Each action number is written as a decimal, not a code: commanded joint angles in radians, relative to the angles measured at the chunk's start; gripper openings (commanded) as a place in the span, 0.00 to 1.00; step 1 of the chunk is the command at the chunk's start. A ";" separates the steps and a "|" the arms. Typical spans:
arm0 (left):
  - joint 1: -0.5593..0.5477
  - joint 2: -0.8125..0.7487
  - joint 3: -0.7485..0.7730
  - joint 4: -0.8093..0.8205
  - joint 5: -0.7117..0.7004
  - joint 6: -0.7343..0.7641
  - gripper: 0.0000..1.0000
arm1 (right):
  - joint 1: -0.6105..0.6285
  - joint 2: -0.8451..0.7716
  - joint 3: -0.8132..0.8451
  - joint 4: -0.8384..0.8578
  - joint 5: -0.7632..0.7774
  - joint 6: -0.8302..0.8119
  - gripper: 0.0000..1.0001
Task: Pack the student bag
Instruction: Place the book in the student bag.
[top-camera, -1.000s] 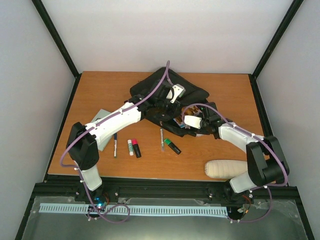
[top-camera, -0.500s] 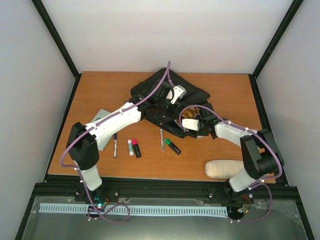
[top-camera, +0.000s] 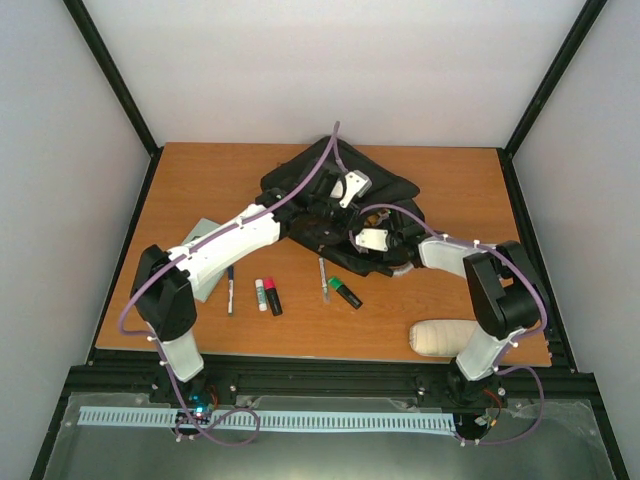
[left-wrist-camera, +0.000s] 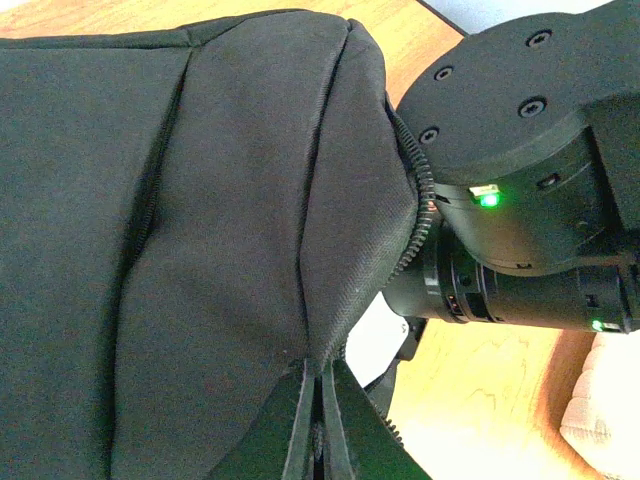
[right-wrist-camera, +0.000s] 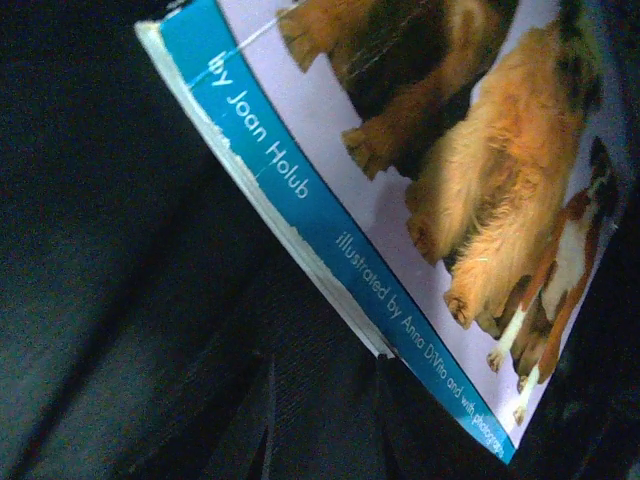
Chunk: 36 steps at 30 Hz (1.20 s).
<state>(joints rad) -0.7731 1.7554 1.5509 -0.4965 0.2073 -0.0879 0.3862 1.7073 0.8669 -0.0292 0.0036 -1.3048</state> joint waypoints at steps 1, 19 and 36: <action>-0.003 -0.063 0.046 0.033 0.064 0.020 0.01 | 0.014 0.020 0.061 0.128 -0.030 0.005 0.29; -0.004 -0.100 0.006 0.032 0.009 0.014 0.10 | -0.007 0.000 -0.010 -0.024 -0.041 0.093 0.37; 0.255 -0.240 -0.416 0.121 -0.206 -0.593 0.93 | -0.029 -0.171 -0.200 -0.024 0.014 0.212 0.36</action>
<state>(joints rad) -0.5873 1.4876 1.2289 -0.4358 0.0212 -0.4377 0.3622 1.5791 0.7040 -0.0193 0.0166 -1.1358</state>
